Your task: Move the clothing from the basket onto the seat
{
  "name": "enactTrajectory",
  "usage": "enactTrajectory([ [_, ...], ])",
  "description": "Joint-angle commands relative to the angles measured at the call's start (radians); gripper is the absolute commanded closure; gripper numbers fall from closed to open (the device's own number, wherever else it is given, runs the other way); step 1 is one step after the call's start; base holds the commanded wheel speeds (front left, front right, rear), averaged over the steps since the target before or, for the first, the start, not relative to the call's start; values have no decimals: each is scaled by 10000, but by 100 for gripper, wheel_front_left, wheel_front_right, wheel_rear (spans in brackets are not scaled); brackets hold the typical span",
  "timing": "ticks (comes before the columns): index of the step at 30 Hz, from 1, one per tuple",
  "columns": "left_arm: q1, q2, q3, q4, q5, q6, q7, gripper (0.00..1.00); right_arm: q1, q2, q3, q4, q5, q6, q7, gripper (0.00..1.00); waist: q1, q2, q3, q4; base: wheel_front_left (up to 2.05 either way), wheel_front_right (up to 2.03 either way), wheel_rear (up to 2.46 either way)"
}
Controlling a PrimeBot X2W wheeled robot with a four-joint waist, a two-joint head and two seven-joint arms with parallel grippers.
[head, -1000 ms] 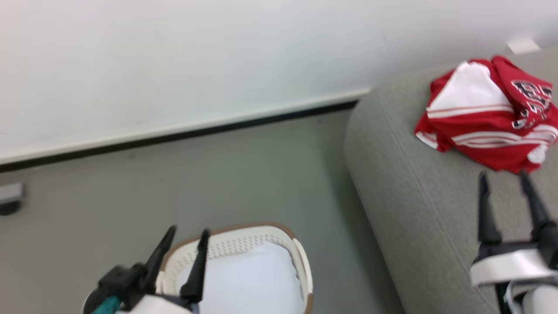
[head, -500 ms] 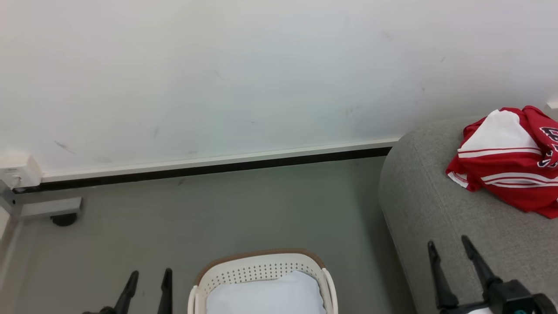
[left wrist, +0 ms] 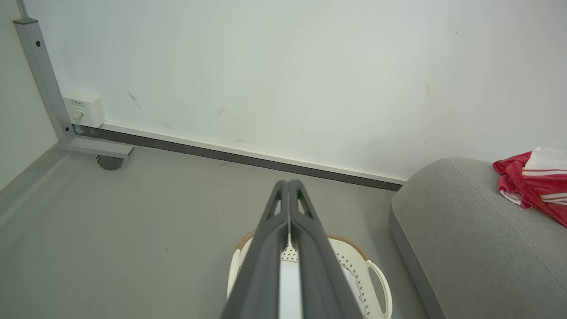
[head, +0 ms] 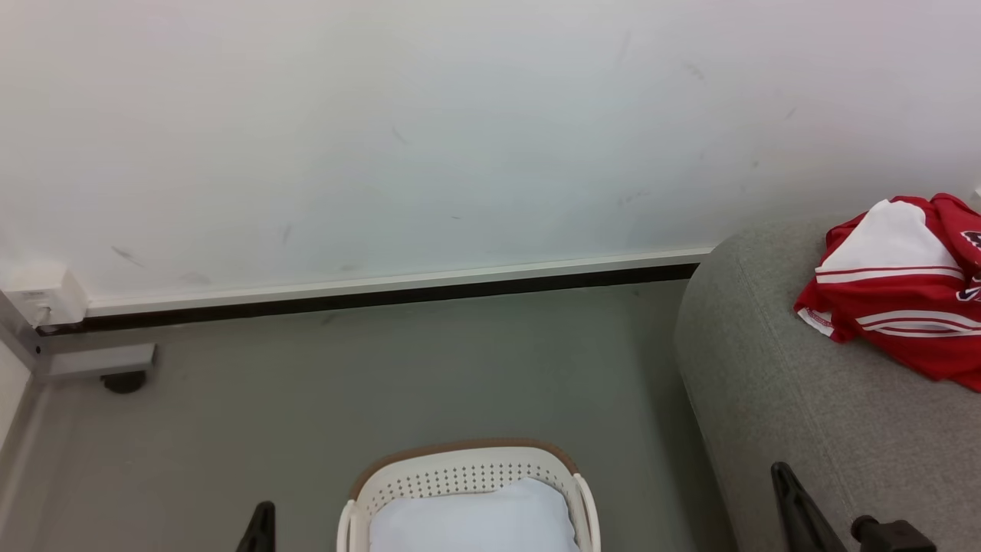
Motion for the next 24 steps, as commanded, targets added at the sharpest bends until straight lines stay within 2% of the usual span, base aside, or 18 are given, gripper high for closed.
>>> enactTrajectory([
  [1, -239, 31, 162, -145, -528, -51, 136, 100, -205, -53, -105, -182, 589, -1, 101, 100, 1, -1, 5, 19, 0, 0, 0],
  [24, -834, -337, 888, -212, -3894, -187, 1145, 100, -536, -166, -558, -367, 4690, -6, 1058, 100, 1, -1, 59, 257, 0, 0, 0],
])
